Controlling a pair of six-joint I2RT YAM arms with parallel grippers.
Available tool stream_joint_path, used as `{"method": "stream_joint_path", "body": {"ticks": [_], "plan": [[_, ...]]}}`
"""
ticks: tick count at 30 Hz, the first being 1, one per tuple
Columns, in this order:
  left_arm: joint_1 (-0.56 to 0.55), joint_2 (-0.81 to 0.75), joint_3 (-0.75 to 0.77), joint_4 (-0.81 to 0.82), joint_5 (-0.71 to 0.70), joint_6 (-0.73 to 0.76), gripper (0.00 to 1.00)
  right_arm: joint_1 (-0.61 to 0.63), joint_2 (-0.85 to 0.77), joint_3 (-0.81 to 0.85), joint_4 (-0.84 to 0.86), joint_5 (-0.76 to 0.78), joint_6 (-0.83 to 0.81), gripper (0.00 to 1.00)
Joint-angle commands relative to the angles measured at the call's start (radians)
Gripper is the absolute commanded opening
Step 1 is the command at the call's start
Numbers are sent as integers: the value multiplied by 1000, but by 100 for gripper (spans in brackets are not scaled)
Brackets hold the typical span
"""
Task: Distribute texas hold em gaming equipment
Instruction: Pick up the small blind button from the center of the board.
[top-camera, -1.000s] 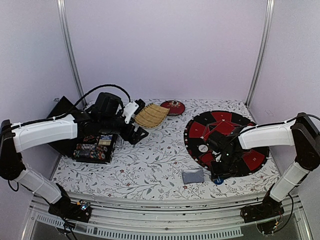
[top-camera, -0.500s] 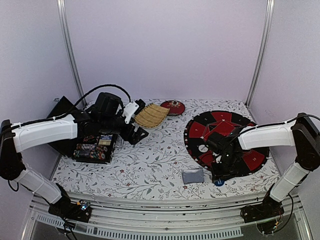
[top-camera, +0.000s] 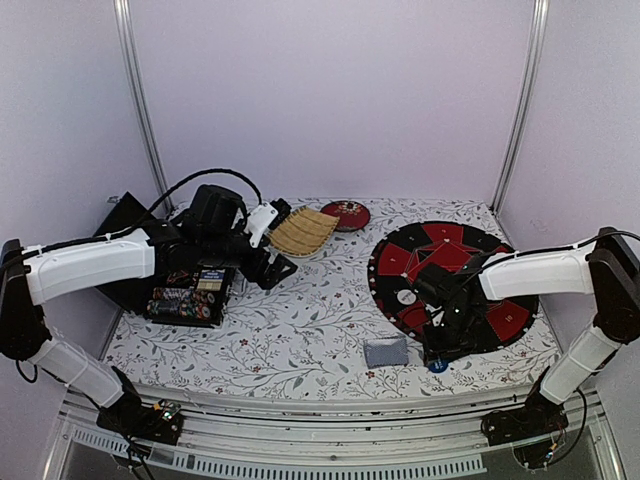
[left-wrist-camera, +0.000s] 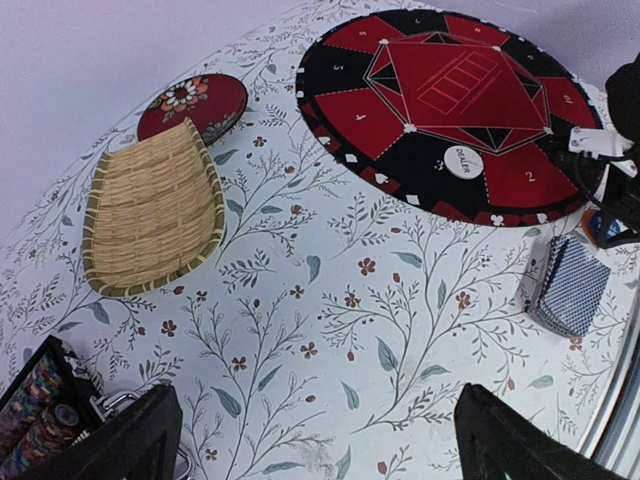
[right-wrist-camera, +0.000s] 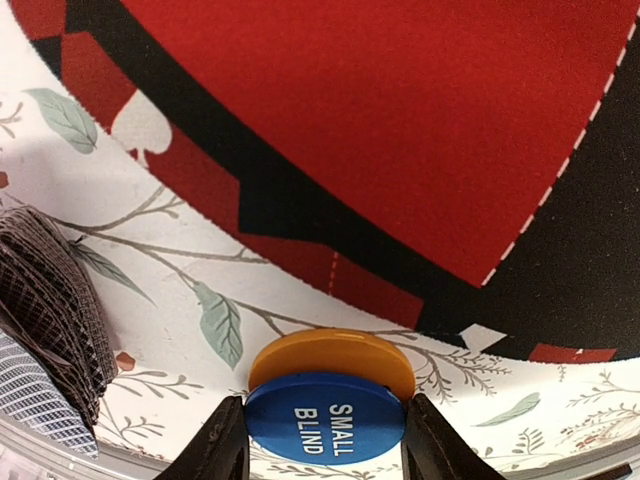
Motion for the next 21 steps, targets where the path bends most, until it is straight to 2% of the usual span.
{"method": "stream_joint_path", "body": {"ticks": [1, 8, 12, 15, 21], "plan": [[5, 7, -11, 2, 7, 11, 98, 8, -4, -6, -3, 2, -3, 45], [5, 5, -4, -9, 14, 12, 98, 2, -58, 77, -131, 75, -3, 37], [5, -5, 4, -21, 26, 6, 98, -60, -81, 184, -169, 85, -54, 34], [6, -16, 8, -33, 17, 0, 98, -159, -61, 311, -114, 83, -150, 33], [5, -33, 5, -40, 1, -8, 98, -334, 159, 630, 116, 15, -321, 31]]}}
